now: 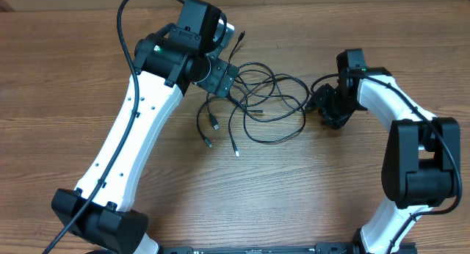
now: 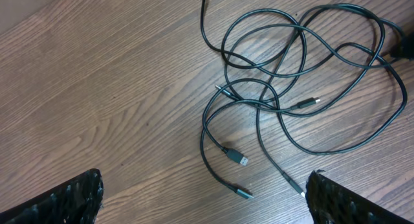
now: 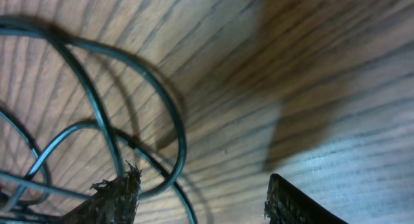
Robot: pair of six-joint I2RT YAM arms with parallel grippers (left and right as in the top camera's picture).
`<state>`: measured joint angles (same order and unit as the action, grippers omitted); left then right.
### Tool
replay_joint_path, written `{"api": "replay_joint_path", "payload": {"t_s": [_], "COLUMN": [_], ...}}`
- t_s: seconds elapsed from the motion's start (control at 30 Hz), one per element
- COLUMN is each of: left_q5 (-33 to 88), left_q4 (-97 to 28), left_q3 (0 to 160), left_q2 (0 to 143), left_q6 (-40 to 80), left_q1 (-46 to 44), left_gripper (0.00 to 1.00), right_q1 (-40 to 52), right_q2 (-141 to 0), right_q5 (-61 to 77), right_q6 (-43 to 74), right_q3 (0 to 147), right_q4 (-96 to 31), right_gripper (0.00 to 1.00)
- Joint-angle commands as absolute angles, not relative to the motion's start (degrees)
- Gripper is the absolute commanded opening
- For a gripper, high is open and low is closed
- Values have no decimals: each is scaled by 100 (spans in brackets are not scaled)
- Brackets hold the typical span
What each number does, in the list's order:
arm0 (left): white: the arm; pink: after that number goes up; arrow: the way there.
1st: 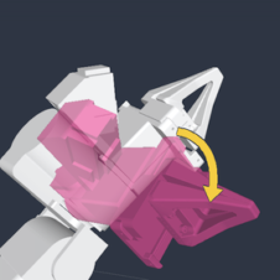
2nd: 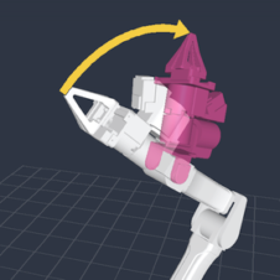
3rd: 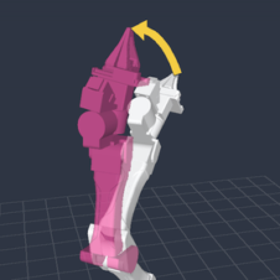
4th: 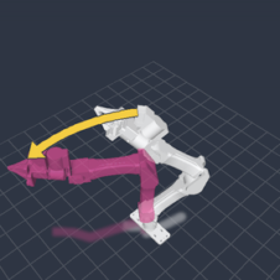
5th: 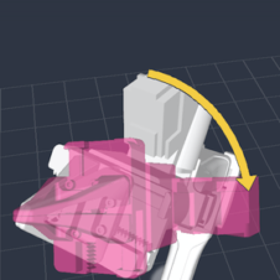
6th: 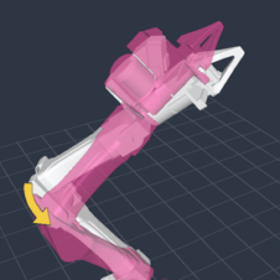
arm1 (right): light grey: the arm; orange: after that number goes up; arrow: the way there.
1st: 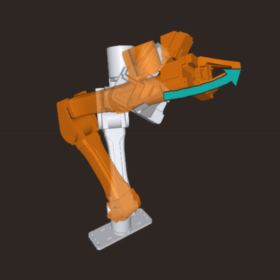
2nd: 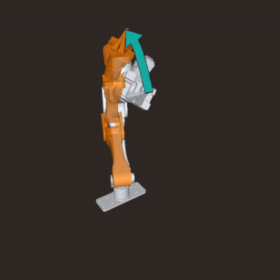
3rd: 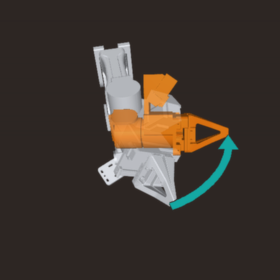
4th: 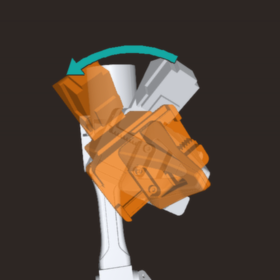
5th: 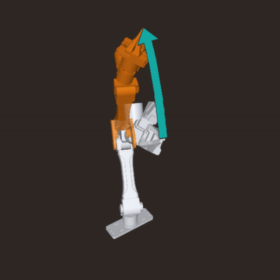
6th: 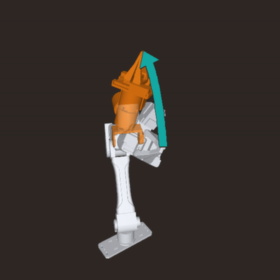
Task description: Untangle cables
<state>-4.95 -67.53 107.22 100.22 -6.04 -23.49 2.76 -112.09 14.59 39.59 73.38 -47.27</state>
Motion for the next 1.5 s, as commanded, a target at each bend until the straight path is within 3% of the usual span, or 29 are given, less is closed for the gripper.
{"api": "replay_joint_path", "payload": {"t_s": [0.0, 0.23, 0.4, 0.9, 1.47], "left_q5": [-443, -443, -443, -443, -443], "left_q4": [-6729, -6729, -6729, -6729, -6729], "left_q3": [10702, 10700, 10702, 10700, 10700], "left_q2": [10051, 10051, 10051, 10051, 10051], "left_q6": [-510, -510, -510, -510, -510], "left_q1": [-2318, -2316, -2318, -2316, -2318], "left_gripper": [100, 99, 100, 100, 99], "right_q1": [419, 764, 965, 963, 963], "right_q2": [-11231, -11231, -11231, -11231, -10807], "right_q5": [1420, 1417, 1367, 1205, 1632], "right_q6": [4077, 4077, 4077, 4073, 3734], "right_q3": [7028, 6869, 6869, 6869, 7564], "right_q4": [-4346, -3673, -3426, -3406, -4121], "right_gripper": [62, 62, 55, 4, 4]}}
